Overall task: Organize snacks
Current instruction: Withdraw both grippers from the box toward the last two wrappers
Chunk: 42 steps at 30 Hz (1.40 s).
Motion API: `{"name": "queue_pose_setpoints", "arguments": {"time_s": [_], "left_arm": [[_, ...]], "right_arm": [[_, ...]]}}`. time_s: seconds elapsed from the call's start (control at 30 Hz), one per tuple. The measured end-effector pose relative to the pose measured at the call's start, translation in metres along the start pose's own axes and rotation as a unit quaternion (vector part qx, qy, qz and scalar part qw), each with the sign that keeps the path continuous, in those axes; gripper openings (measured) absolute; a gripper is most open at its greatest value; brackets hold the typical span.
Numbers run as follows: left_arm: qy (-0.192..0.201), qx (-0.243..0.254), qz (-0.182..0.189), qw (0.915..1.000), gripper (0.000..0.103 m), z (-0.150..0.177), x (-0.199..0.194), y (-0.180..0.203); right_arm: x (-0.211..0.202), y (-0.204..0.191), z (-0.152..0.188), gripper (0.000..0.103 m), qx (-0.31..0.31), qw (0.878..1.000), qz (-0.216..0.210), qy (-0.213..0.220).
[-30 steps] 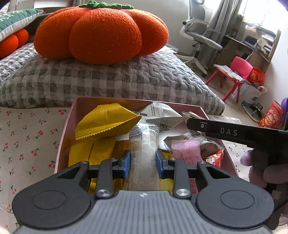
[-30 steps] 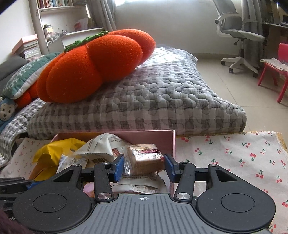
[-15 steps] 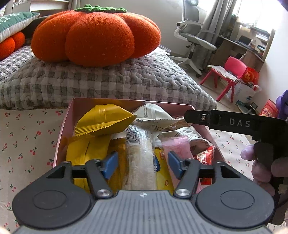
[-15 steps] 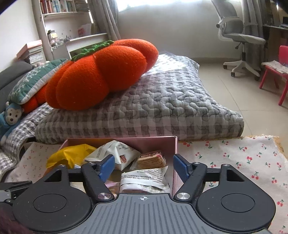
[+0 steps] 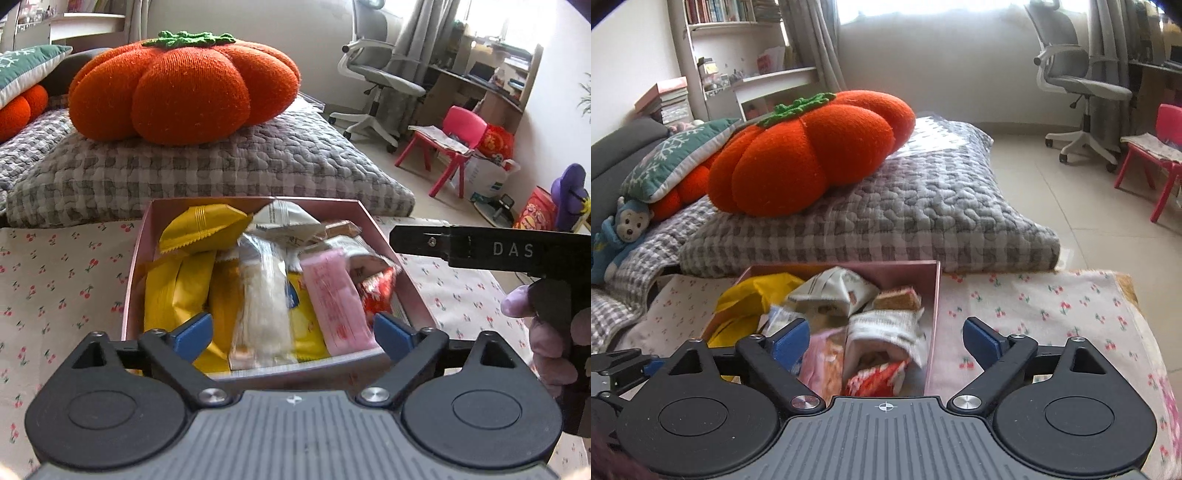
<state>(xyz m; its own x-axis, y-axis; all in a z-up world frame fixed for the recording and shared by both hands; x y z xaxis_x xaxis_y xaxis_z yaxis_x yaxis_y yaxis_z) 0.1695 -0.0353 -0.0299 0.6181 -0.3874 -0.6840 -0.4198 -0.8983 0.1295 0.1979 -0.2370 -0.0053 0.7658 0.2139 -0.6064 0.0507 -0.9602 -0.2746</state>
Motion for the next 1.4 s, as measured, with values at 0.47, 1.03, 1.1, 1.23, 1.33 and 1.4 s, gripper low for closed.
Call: {"name": "queue_pose_setpoints", "arguments": {"time_s": [0.47,1.03,1.1,1.23,1.33,1.4], "left_arm": [[-0.018,0.028,-0.017,0.9993,0.102,0.028,-0.032,0.010],[-0.028,0.058,-0.026,0.9976,0.102,0.092,-0.042,0.001],[-0.022,0.066,-0.028,0.9972,0.102,0.098,-0.042,0.000],[-0.019,0.069,-0.018,0.9972,0.098,0.102,-0.036,-0.001],[-0.013,0.070,-0.008,0.9974,0.092,0.102,-0.031,0.000],[-0.011,0.068,-0.001,0.9976,0.087,0.101,-0.028,0.002]], "right_arm": [[-0.046,-0.011,0.049,0.096,-0.013,0.999,0.002,-0.048],[-0.058,-0.034,0.125,0.098,-0.041,0.996,-0.010,-0.081],[-0.060,-0.037,0.131,0.098,-0.054,0.995,-0.010,-0.082],[-0.062,-0.037,0.137,0.098,-0.070,0.995,-0.007,-0.077],[-0.060,-0.036,0.138,0.098,-0.073,0.994,-0.004,-0.077],[-0.057,-0.035,0.138,0.098,-0.070,0.995,-0.004,-0.078]]}}
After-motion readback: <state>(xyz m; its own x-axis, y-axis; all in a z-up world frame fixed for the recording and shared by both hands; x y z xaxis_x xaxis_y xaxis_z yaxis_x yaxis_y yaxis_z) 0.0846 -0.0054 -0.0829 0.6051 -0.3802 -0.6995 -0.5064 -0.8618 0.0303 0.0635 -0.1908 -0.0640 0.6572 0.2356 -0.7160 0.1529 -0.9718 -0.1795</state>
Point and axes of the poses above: each gripper's, at about its wrist camera, not at the fingertips, and x roughly the way its jaws point, y to its right, z to its underside, the point moved 2 cm from there along x, roughly the way its jaws point, and after that the axes turned 4 degrees about x, right-handed, at the moved point
